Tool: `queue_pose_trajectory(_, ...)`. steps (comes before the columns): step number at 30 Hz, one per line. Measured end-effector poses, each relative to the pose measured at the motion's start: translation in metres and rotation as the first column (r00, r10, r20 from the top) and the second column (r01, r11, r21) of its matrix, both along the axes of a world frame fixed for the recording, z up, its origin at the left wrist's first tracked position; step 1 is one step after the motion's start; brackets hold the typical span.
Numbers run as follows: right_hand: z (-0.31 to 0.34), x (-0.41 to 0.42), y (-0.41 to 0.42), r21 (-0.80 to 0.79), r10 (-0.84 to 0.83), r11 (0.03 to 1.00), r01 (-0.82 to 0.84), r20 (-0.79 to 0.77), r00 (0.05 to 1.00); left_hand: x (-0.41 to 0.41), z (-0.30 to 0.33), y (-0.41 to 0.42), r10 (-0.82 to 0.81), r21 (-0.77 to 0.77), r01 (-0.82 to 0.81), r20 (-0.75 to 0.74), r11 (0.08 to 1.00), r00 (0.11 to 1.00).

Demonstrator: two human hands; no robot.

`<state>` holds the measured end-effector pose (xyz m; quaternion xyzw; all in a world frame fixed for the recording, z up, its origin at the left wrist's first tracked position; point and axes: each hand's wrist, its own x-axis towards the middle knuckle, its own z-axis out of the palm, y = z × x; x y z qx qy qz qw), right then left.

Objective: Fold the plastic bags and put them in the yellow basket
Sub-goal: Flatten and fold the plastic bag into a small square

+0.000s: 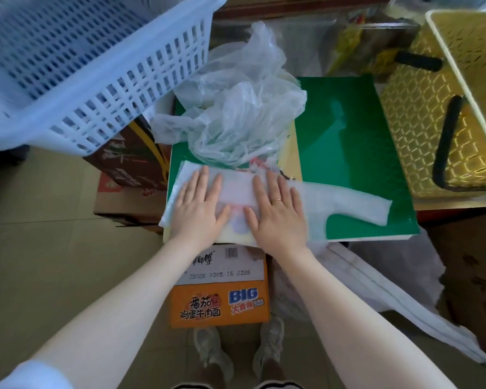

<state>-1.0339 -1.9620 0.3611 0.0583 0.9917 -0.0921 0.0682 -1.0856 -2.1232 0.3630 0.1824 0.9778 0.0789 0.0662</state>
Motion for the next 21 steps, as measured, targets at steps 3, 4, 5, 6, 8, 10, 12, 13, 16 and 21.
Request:
queue_pose_trajectory(3, 0.0, 0.012, 0.022, 0.012, -0.092, 0.996, 0.092, 0.01, 0.996, 0.0, 0.0, -0.002, 0.058, -0.049, -0.056, 0.021, 0.997, 0.998)
queue_pose_trajectory(4, 0.001, 0.018, 0.031, 0.027, -0.128, 0.991, 0.128, 0.005, 0.992, 0.0, 0.001, -0.003, 0.07, -0.061, -0.069, 0.019, 0.996, 0.997)
queue_pose_trajectory(5, 0.001, 0.024, 0.041, 0.036, -0.165, 0.986, 0.165, -0.006, 0.986, -0.001, 0.001, -0.003, 0.078, -0.074, -0.077, 0.018, 0.994, 0.997)
queue_pose_trajectory(6, 0.001, 0.029, 0.052, 0.042, -0.196, 0.98, 0.196, -0.011, 0.981, -0.001, 0.001, -0.003, 0.08, -0.085, -0.078, 0.018, 0.993, 0.997)
queue_pose_trajectory(8, 0.001, 0.038, 0.071, 0.047, -0.247, 0.968, 0.248, -0.014, 0.969, -0.001, 0.002, -0.003, 0.079, -0.097, -0.078, 0.013, 0.992, 0.997)
queue_pose_trajectory(10, 0.003, 0.046, 0.09, 0.059, -0.297, 0.953, 0.296, 0.01, 0.955, -0.001, 0.004, -0.002, 0.08, -0.105, -0.078, 0.017, 0.991, 0.997)
queue_pose_trajectory(12, 0.005, 0.055, 0.106, 0.068, -0.351, 0.935, 0.347, 0.044, 0.936, 0.001, 0.005, -0.003, 0.075, -0.119, -0.071, 0.024, 0.99, 0.997)
queue_pose_trajectory(13, 0.007, 0.059, 0.113, 0.073, -0.365, 0.93, 0.36, 0.061, 0.929, 0.002, 0.005, -0.003, 0.076, -0.105, -0.074, 0.016, 0.992, 0.997)
queue_pose_trajectory(16, 0.019, 0.061, 0.123, 0.1, -0.341, 0.939, 0.33, 0.129, 0.931, 0.007, 0.009, -0.002, 0.01, -0.022, -0.012, -0.069, 1.0, 0.998)
queue_pose_trajectory(21, 0.045, 0.031, 0.12, -0.015, -0.209, 0.977, 0.211, 0.067, 0.976, 0.054, 0.013, 0.037, -0.365, 0.088, 0.392, -0.229, 0.916, 0.902)
